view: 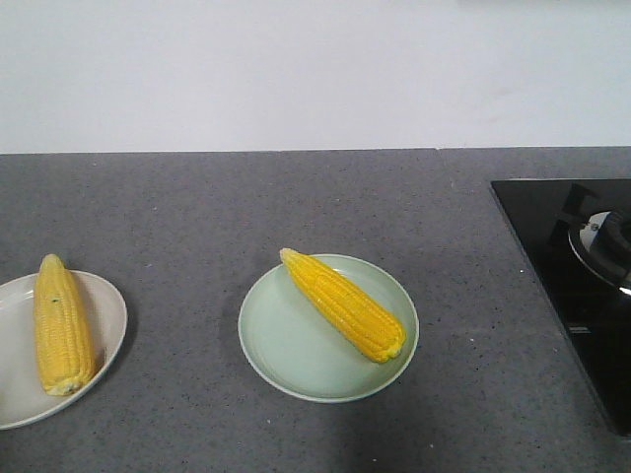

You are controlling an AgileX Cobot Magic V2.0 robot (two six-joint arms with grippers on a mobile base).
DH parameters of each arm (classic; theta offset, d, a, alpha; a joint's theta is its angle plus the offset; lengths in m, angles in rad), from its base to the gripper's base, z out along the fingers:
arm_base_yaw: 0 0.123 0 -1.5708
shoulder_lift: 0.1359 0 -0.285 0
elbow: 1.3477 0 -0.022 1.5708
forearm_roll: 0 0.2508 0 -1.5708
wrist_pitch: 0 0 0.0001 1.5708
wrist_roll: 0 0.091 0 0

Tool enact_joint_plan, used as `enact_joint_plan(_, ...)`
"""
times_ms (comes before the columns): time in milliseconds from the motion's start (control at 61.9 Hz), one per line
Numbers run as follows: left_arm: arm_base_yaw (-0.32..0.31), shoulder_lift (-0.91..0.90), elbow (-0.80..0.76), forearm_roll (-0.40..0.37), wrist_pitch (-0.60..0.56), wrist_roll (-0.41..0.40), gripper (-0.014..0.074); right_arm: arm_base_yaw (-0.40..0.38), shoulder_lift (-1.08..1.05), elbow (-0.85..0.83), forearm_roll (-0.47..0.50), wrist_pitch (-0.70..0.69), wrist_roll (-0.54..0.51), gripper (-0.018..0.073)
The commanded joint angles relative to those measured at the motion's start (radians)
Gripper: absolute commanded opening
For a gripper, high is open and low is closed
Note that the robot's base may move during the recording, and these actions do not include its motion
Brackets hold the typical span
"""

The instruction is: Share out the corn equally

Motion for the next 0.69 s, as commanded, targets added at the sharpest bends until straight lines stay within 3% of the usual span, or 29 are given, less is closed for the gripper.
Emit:
enact_joint_plan(0,0.015,-0.016,-0.027,0.003,-0.084,-0.003,-0.0008,-0.005,0.008,-0.024,-0.013,-0.067,0.002,-0.0005)
enact_joint_plan(323,0.046,-0.017,-0.027,-0.005,-0.231,-0.03,-0.0006,-0.005,0.008,-0.024,-0.013,-0.066,0.002,-0.0005)
enact_joint_plan(678,0.046,-0.017,-0.027,-0.005,-0.244,-0.03,-0.0006,-0.005,0.008,-0.024,-0.013,-0.065,0.002,-0.0005)
